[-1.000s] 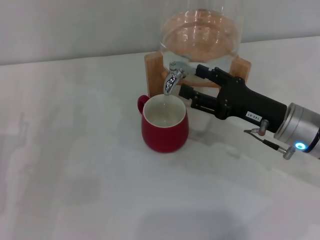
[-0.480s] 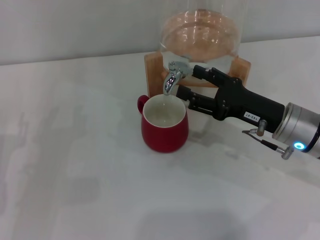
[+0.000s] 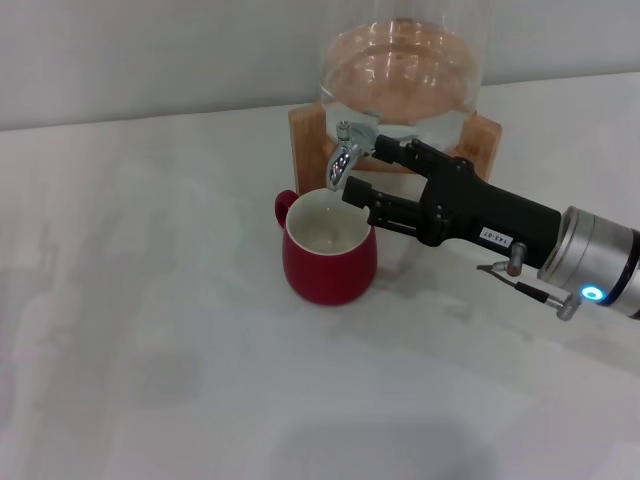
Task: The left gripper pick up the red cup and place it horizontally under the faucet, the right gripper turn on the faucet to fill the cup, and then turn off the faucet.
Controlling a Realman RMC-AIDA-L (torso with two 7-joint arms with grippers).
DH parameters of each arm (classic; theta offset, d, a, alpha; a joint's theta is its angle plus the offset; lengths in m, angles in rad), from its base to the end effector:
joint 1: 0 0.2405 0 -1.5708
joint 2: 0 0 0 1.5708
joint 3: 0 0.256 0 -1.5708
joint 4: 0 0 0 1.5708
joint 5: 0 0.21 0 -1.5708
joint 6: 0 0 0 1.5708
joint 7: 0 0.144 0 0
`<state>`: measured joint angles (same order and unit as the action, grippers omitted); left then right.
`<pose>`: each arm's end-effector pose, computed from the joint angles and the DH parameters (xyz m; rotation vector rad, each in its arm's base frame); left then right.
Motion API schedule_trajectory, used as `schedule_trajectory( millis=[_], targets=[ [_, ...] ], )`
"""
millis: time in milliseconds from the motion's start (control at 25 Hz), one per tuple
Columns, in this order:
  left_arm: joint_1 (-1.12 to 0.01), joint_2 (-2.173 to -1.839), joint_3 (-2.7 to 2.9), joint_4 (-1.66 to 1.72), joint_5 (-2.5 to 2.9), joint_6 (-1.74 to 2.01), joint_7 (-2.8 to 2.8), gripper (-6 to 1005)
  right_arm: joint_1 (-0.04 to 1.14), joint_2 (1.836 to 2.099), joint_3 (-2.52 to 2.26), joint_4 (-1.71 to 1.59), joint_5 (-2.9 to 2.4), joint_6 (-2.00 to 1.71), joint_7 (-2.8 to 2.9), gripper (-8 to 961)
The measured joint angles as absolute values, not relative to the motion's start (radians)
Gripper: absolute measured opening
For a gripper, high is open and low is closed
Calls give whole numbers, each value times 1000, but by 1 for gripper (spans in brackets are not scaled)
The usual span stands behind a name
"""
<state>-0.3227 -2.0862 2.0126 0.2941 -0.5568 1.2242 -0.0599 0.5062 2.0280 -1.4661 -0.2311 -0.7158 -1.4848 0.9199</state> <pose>-0.3187 0.3153 -0.0040 -1.5380 -0.4205 -0.7368 0.2413 0.3228 -0.0265 -2.3089 0.5401 1.2767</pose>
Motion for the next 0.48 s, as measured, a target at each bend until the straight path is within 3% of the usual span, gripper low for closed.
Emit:
schedule_trajectory(
  millis=[480],
  targets=[
    [-324, -2086, 2013, 292, -558, 1224, -57, 602, 506, 2028, -1489, -246, -715, -1483, 933, 873]
  ],
)
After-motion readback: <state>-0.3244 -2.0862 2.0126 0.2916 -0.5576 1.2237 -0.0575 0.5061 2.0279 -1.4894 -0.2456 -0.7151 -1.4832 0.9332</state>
